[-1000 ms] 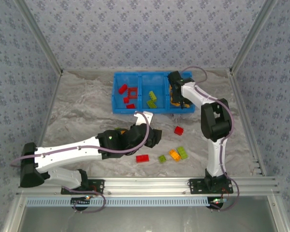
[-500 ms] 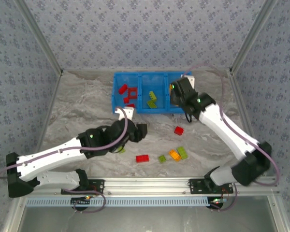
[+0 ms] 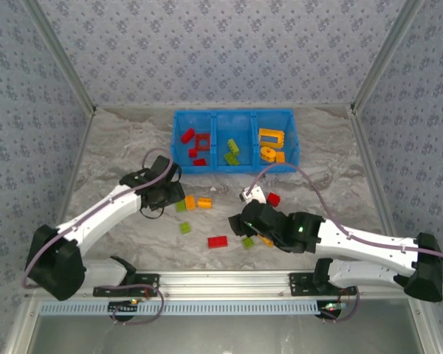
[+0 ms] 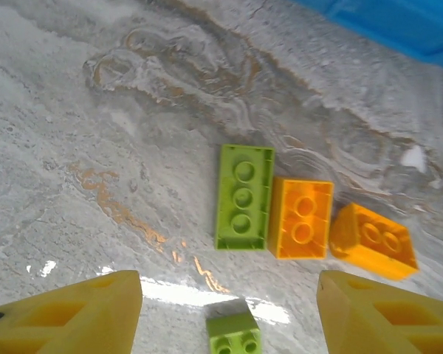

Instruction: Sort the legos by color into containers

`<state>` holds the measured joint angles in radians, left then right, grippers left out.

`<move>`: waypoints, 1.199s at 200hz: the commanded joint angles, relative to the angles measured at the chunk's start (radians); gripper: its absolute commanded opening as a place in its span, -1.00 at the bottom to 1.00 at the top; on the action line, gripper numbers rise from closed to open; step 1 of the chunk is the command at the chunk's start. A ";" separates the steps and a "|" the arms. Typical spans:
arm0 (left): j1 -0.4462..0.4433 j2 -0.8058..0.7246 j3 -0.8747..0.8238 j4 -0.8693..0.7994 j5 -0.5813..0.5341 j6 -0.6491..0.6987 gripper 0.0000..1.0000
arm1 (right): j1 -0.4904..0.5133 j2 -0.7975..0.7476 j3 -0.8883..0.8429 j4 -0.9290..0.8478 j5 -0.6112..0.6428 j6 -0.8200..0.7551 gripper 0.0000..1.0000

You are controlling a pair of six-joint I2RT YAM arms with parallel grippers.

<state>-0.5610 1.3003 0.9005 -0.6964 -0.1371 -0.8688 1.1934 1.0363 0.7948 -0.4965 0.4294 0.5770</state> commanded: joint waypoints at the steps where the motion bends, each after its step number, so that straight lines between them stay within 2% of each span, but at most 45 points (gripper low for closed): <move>1: 0.012 0.080 0.041 0.037 0.037 0.028 0.32 | 0.012 0.006 -0.014 0.067 0.003 0.044 0.51; 37: 0.029 0.258 0.135 0.044 -0.007 0.052 0.34 | 0.014 0.037 0.021 0.083 -0.006 0.026 0.51; 85: 0.030 0.373 0.186 0.063 -0.061 0.038 0.34 | 0.026 0.064 0.036 0.086 -0.007 0.033 0.50; 172: 0.031 0.447 0.193 0.101 -0.086 0.037 0.34 | 0.035 0.059 0.029 0.088 -0.004 0.044 0.51; 210: 0.024 0.463 0.173 0.120 -0.063 0.031 0.20 | 0.041 0.061 0.026 0.087 0.000 0.045 0.51; 240: -0.008 0.431 0.135 0.118 -0.065 0.013 0.17 | 0.041 0.061 0.021 0.087 0.003 0.045 0.51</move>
<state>-0.5434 1.7580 1.0672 -0.5755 -0.2016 -0.8391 1.2266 1.1000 0.7975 -0.4137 0.4225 0.6060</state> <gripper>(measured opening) 0.588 0.754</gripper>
